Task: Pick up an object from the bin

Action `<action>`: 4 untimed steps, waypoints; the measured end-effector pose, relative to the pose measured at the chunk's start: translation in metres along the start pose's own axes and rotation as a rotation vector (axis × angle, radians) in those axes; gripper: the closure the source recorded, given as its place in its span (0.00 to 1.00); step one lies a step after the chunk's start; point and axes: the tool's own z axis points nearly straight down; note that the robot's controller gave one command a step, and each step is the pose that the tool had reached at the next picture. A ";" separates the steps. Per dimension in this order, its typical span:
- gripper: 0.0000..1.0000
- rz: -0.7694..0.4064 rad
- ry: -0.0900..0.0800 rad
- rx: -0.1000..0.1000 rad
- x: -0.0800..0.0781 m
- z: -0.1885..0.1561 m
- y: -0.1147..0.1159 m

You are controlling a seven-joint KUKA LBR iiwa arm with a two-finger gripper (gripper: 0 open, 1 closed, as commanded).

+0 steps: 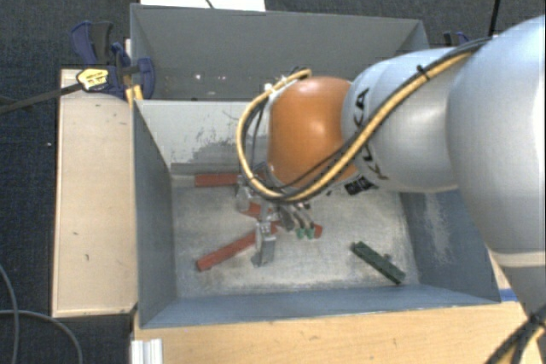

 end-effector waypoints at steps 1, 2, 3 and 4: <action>0.00 -0.134 0.007 0.000 0.012 0.036 0.000; 1.00 -0.395 0.004 -0.002 0.013 0.049 0.026; 1.00 -0.394 0.005 -0.001 0.013 0.049 0.026; 1.00 -0.394 0.004 -0.001 -0.012 -0.098 0.009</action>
Offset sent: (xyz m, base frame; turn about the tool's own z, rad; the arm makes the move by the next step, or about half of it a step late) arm -0.0155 0.0242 -0.0491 -0.3988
